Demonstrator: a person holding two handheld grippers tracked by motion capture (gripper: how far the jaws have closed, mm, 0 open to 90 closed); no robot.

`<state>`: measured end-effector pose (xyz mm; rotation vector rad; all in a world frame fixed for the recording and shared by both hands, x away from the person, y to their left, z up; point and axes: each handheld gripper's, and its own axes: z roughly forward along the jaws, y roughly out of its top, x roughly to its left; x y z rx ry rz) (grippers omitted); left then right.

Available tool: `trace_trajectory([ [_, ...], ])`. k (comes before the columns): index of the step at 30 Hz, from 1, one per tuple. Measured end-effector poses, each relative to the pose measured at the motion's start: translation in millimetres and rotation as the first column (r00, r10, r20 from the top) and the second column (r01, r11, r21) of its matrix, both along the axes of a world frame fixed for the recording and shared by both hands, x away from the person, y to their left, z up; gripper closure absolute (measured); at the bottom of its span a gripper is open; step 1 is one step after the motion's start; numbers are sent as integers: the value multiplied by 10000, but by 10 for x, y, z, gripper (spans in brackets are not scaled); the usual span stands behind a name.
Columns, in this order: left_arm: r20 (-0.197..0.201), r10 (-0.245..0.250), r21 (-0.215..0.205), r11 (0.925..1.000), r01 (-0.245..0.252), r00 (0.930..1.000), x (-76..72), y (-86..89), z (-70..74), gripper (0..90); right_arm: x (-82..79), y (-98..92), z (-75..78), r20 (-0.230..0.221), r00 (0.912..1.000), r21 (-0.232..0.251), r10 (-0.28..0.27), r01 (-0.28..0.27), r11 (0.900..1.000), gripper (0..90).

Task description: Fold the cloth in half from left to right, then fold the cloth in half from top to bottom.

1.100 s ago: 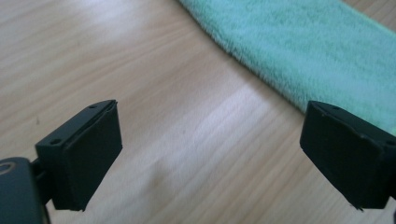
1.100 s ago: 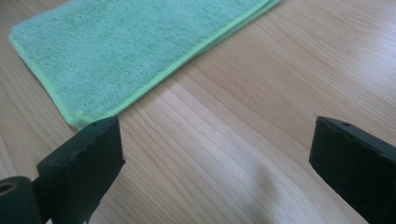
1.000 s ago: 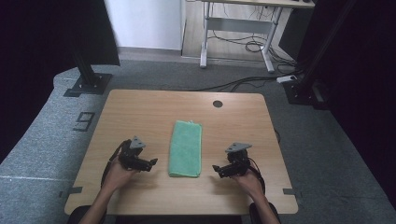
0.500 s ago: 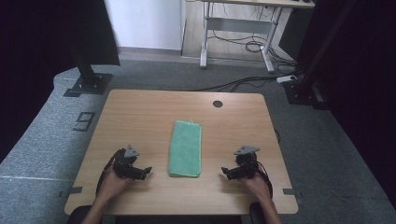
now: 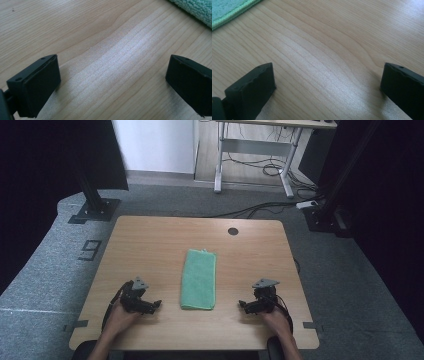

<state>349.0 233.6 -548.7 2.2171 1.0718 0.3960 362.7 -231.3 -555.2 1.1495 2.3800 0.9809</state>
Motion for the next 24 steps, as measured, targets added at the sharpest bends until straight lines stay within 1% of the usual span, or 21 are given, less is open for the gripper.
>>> trace_trajectory([
  [3, -4, 2, -5, 10000, -2, 10000, 0, 0, 0, 0, -2, -6, -16, 165, 9999, 104, -11, 9, 9999, 0],
  [8, 3, 29, 15, 10000, -29, 10000, -3, -1, 0, 0, -3, -2, -17, 162, 9999, 102, -55, 54, 9999, 0],
  [11, -2, 236, 3, 9997, -236, 9997, -17, -8, 0, 0, -3, -2, -17, 161, 9999, 102, -50, 49, 9999, 0],
  [13, 7, 270, 8, 9996, -270, 9996, -20, -10, 0, 0, -2, -2, -16, 163, 9999, 102, -53, 51, 9999, 0],
  [24, 6, 230, -9, 9997, -230, 9997, -14, -10, 0, 0, -2, -3, -16, 164, 9999, 103, -50, 48, 9999, 0],
])
